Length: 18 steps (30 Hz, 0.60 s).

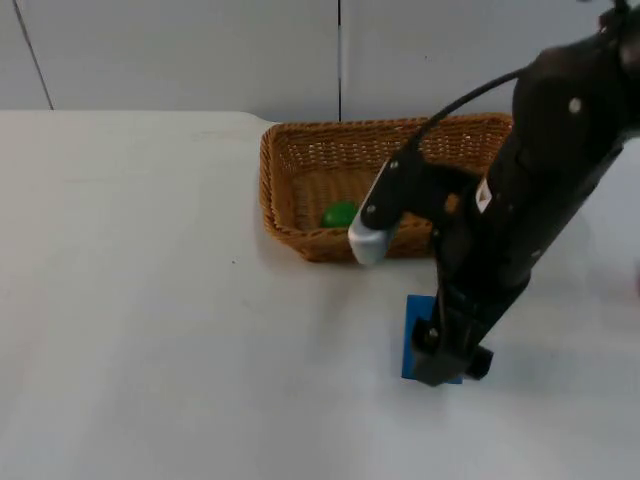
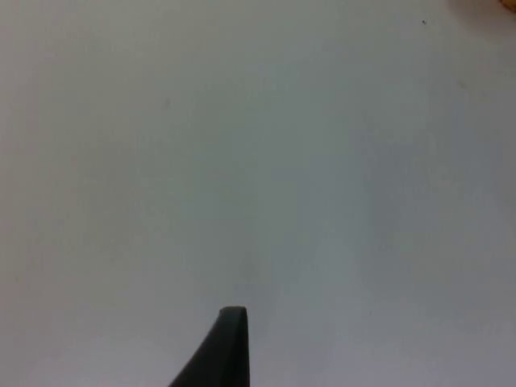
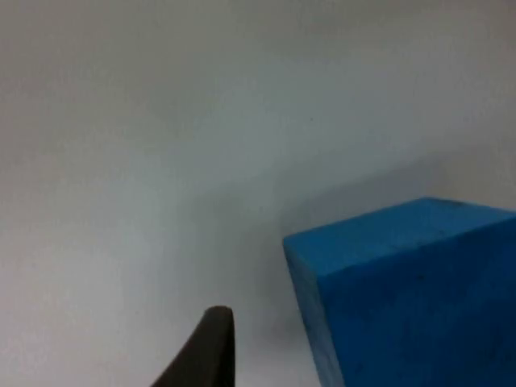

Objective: Place all geometric objects except the red cube into the basket.

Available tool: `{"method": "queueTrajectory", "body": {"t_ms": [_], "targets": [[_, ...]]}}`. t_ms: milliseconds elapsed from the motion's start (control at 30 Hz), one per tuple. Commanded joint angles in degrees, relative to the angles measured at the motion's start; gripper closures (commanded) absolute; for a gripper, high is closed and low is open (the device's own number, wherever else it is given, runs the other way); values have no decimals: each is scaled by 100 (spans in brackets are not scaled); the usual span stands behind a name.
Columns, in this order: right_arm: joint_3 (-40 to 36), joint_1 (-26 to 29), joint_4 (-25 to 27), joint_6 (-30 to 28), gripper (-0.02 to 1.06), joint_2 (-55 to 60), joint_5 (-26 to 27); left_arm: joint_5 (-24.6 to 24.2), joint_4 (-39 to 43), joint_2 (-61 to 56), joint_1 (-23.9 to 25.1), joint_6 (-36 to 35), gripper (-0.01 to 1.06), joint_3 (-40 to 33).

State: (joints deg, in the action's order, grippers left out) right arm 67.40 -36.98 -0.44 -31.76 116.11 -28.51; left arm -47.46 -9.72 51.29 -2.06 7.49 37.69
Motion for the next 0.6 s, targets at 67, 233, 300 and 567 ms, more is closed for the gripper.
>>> {"method": "queueTrajectory", "body": {"t_ms": [67, 233, 300, 567], "targets": [[48, -39, 98, -153, 2, 201, 210, 52, 12, -43, 15, 19, 0, -28], [48, -39, 98, -153, 28, 357, 346, 64, 12, -43, 15, 19, 0, -28], [48, -39, 98, -153, 39, 346, 346, 64, 12, -43, 15, 19, 0, -28], [48, -39, 44, -153, 104, -327, -39, 75, 12, -43, 15, 19, 0, -28]]}}
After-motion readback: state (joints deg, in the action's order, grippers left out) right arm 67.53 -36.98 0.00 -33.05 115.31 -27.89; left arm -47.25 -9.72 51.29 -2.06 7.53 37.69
